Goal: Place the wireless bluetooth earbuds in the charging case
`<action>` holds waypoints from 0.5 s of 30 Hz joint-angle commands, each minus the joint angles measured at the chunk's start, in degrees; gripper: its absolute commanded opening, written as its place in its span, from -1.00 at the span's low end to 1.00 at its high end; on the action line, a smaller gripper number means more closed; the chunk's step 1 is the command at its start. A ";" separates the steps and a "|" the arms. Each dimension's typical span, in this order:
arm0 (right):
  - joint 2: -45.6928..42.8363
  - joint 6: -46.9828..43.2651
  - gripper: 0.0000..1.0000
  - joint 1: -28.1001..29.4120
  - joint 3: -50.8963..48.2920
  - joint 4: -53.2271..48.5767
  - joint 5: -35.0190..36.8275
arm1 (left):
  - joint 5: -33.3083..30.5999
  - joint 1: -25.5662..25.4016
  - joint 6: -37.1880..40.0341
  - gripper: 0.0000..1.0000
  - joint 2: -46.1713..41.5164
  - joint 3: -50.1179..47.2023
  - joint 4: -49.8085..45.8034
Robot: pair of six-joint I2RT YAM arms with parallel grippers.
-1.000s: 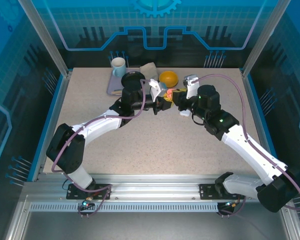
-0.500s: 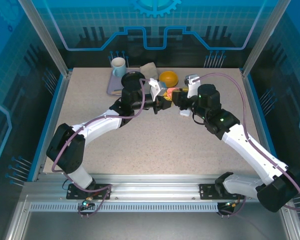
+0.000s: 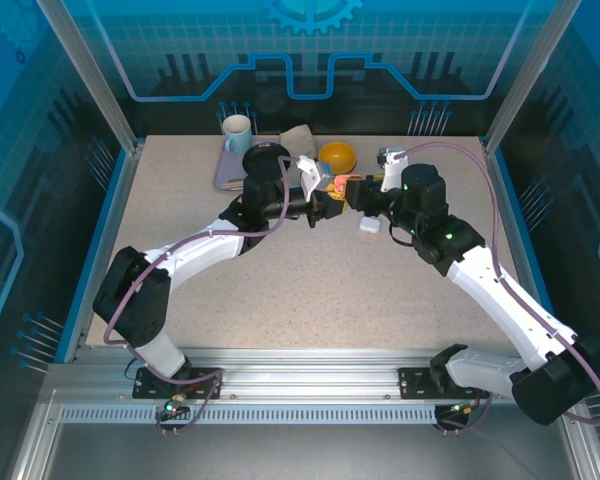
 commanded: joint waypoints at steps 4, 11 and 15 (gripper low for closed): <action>-0.47 4.18 0.17 -2.45 2.86 0.29 -3.93 | 0.92 -0.02 -0.57 -1.00 0.32 1.84 2.63; -0.89 7.94 0.26 -4.41 3.44 2.05 -8.03 | 0.92 -0.01 -0.68 -1.00 0.58 1.82 2.89; -1.29 9.80 0.28 -5.68 4.43 1.66 -8.59 | 0.94 -0.05 -1.02 -1.00 0.84 1.66 3.23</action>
